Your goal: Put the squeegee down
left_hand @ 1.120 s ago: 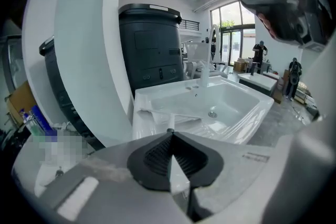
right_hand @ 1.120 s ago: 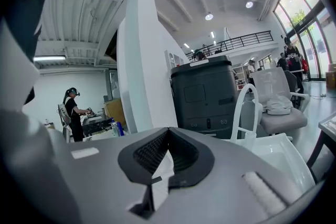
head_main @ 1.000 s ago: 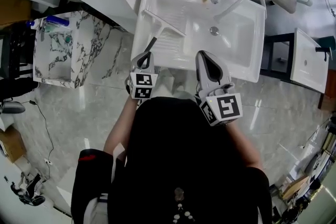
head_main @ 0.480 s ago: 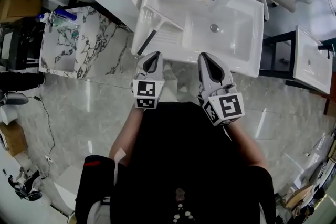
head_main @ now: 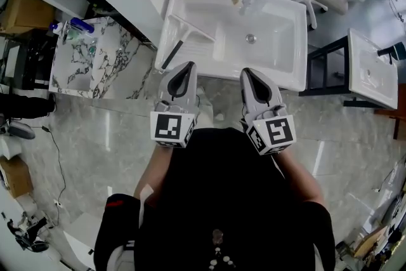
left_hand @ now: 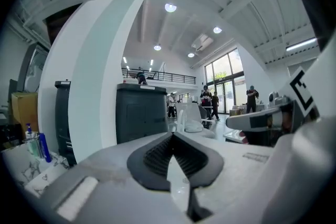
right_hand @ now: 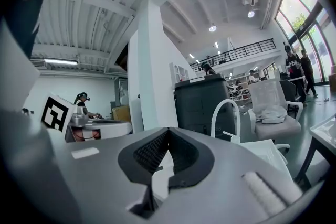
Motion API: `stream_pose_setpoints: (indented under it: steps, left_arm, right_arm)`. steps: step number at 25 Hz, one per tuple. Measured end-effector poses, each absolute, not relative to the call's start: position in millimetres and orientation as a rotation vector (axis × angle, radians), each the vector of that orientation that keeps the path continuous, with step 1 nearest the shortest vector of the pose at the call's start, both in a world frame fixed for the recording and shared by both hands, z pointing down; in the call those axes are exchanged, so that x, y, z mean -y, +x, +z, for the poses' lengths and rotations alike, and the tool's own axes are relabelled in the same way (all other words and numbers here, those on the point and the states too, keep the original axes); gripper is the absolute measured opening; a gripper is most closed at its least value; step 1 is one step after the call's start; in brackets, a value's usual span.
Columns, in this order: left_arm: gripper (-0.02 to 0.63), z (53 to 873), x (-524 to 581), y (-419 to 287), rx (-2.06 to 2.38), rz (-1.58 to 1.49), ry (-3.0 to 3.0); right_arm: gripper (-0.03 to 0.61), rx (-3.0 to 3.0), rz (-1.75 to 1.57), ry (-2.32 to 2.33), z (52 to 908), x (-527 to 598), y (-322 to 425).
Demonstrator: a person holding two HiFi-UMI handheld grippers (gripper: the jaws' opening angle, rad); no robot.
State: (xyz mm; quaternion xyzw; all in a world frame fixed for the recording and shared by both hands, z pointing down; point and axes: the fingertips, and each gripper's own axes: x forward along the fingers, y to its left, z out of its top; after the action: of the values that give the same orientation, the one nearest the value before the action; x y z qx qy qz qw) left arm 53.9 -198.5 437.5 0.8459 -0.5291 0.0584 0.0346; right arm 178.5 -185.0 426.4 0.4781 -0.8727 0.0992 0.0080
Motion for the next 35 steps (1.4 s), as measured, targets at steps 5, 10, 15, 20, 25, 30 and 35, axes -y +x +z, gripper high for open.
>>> stream_pose_setpoints:
  steps: [5, 10, 15, 20, 25, 30, 35]
  left_arm:
    - [0.002, 410, 192, 67, 1.628, 0.129, 2.663]
    - [0.002, 388, 191, 72, 1.651, 0.070, 2.684]
    - [0.002, 377, 192, 76, 1.650, 0.036, 2.702]
    - [0.002, 378, 190, 80, 1.617, 0.026, 2.718]
    - [0.003, 385, 184, 82, 1.597, 0.054, 2.723]
    - [0.002, 385, 180, 80, 1.596, 0.055, 2.734]
    - [0.002, 387, 178, 72, 1.618, 0.053, 2.710]
  right_arm:
    - [0.002, 2.748, 0.254, 1.544, 409, 181, 192]
    - [0.002, 2.775, 0.210, 1.567, 390, 181, 197]
    - [0.002, 2.806, 0.144, 1.557, 370, 179, 197]
    - [0.002, 2.841, 0.103, 1.533, 361, 177, 192]
    - [0.002, 2.856, 0.090, 1.519, 360, 171, 188]
    - [0.000, 2.860, 0.100, 1.502, 363, 170, 184]
    - [0.000, 2.871, 0.099, 1.474, 362, 167, 177]
